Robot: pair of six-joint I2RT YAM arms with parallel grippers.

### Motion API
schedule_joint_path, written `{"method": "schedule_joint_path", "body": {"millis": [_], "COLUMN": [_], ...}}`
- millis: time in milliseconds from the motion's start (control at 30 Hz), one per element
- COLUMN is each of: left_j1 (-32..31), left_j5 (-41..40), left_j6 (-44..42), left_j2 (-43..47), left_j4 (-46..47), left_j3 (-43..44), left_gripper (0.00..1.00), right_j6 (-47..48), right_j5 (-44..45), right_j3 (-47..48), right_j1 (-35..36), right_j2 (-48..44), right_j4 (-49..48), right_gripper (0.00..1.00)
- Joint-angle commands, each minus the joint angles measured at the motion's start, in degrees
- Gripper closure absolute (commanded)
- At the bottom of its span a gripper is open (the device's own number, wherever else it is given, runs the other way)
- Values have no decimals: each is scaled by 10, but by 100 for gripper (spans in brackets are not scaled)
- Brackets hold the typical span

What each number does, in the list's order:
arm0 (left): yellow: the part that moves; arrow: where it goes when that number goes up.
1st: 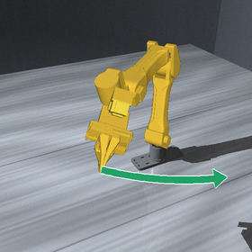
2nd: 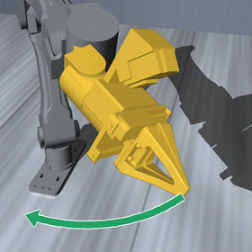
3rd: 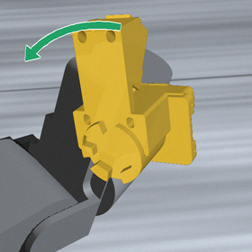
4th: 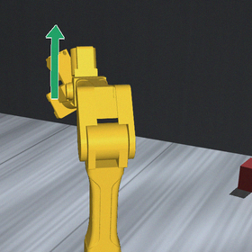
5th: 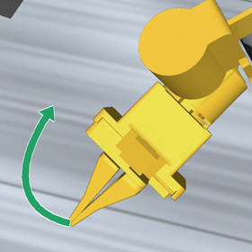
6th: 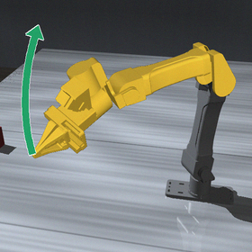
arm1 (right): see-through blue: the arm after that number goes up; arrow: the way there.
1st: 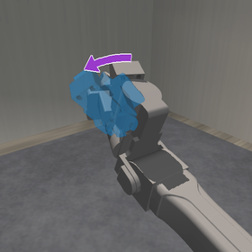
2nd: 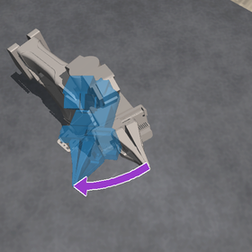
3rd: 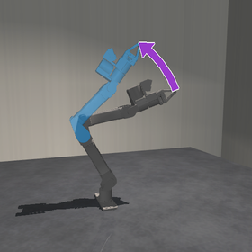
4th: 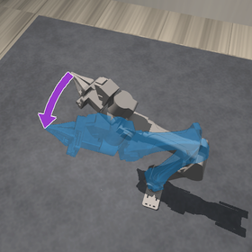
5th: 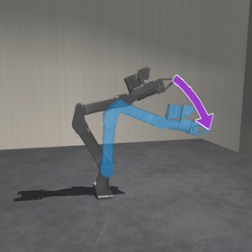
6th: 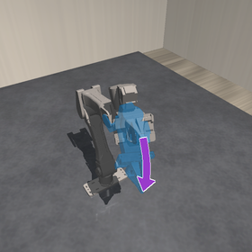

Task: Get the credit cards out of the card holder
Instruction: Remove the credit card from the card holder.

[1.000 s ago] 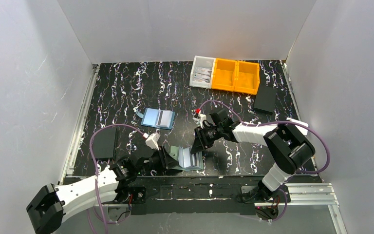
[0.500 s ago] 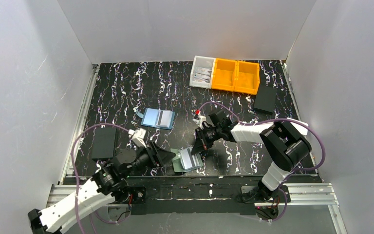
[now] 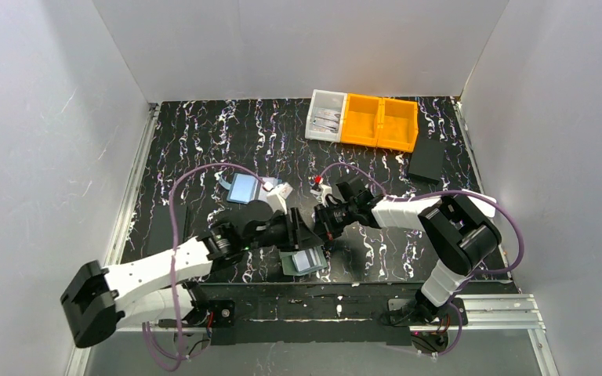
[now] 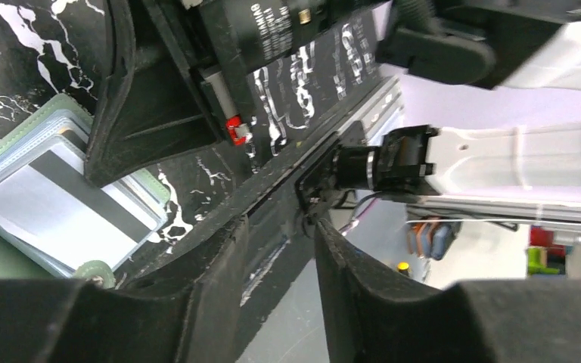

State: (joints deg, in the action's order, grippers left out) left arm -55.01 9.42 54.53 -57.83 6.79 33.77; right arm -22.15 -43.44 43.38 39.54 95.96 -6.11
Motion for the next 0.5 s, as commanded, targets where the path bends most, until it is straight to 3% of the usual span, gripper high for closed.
{"method": "schedule_joint_path", "body": {"millis": [0, 167, 467], "left_j1": [-9, -10, 28], "left_j5": [-1, -54, -105], "left_j6": [16, 52, 50], "left_j2": [-68, -90, -46], "left_j4": [11, 17, 52], "left_j3": [12, -58, -164], "left_gripper": [70, 77, 74], "right_j6": [17, 19, 19], "right_j5": [20, 21, 7], "right_j3": [6, -2, -24], "right_j1": [-17, -28, -43], "right_j2": [-23, -39, -52], "right_j4": [-27, -32, -58], "right_gripper": [99, 99, 99]}}
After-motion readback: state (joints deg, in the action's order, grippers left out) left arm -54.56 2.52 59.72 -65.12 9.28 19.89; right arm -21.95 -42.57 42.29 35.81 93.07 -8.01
